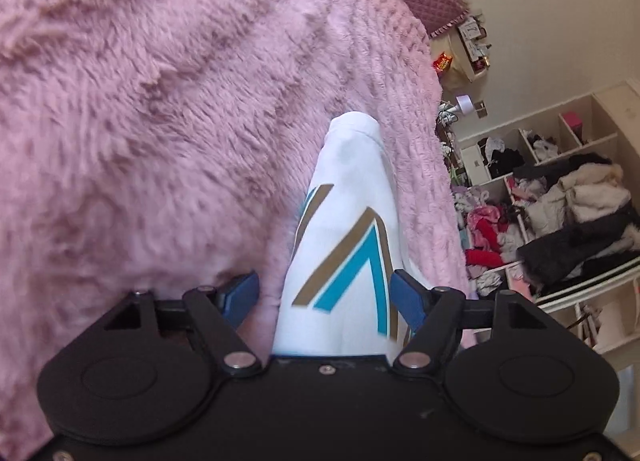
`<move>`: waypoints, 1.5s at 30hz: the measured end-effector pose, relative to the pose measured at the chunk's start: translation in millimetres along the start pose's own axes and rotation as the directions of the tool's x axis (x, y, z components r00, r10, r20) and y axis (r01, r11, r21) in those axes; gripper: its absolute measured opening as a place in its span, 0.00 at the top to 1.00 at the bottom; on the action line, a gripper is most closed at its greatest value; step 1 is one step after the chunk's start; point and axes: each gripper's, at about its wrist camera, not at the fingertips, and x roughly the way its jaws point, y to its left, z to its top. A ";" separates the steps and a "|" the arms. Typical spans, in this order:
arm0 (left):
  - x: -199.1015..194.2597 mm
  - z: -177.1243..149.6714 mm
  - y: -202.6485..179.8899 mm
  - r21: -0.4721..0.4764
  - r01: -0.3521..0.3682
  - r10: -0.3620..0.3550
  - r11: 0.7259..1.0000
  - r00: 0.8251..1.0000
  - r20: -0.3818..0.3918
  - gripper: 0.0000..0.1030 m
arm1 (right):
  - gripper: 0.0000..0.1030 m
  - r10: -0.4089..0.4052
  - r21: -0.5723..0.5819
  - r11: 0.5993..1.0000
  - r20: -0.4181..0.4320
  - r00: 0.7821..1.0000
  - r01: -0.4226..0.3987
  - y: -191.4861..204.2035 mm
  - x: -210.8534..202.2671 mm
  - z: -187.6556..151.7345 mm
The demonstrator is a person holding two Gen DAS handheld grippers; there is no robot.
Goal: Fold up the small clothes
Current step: 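Open both tools and release the bundle, then grasp the bundle edge with the left tool while the right tool grasps its end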
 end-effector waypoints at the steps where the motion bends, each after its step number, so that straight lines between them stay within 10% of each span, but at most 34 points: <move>1: 5.0 3.7 1.6 -0.023 0.008 -0.008 1.000 1.000 0.003 0.26 | 0.62 -0.009 0.014 1.000 -0.016 1.000 0.009 -1.9 7.9 2.5; 12: 54.4 43.2 -4.8 -0.188 0.100 -0.094 0.977 0.995 0.042 0.25 | 0.58 0.030 0.159 0.987 -0.039 0.999 -0.024 -19.2 37.9 17.4; 14: 58.8 47.6 -4.8 -0.224 0.106 -0.102 0.969 0.994 0.031 0.40 | 0.74 0.033 0.145 0.989 -0.049 0.998 -0.026 -18.6 38.8 18.1; 16: 60.6 52.2 -6.9 -0.221 0.119 -0.118 0.968 0.993 0.018 1.00 | 0.89 0.020 0.120 0.993 -0.028 0.999 -0.017 -16.5 32.5 20.3; 30: 85.5 73.3 -23.1 -0.011 0.000 0.000 1.000 1.000 -0.026 0.89 | 0.94 -0.061 0.110 0.992 -0.015 0.998 0.062 -34.8 48.3 12.5; 32: 72.3 75.0 -24.8 -0.015 0.010 -0.010 1.000 1.000 -0.023 0.82 | 0.91 -0.043 0.115 0.992 -0.024 0.999 0.045 -37.2 43.2 14.8; 34: 54.3 73.2 -28.1 0.006 0.024 -0.023 1.000 0.999 -0.044 0.48 | 0.73 0.011 0.148 0.989 -0.043 0.999 -0.004 -39.9 30.9 17.5; 39: -15.4 29.7 -22.3 0.075 0.067 -0.060 0.995 0.994 -0.090 0.32 | 0.63 0.180 0.109 0.979 -0.088 0.980 -0.170 -37.3 -28.2 -6.1; 45: -71.3 -60.8 16.7 -0.019 0.065 -0.068 0.998 0.973 -0.222 0.32 | 0.61 0.161 0.063 0.986 -0.120 0.980 -0.155 -33.8 -74.4 -51.9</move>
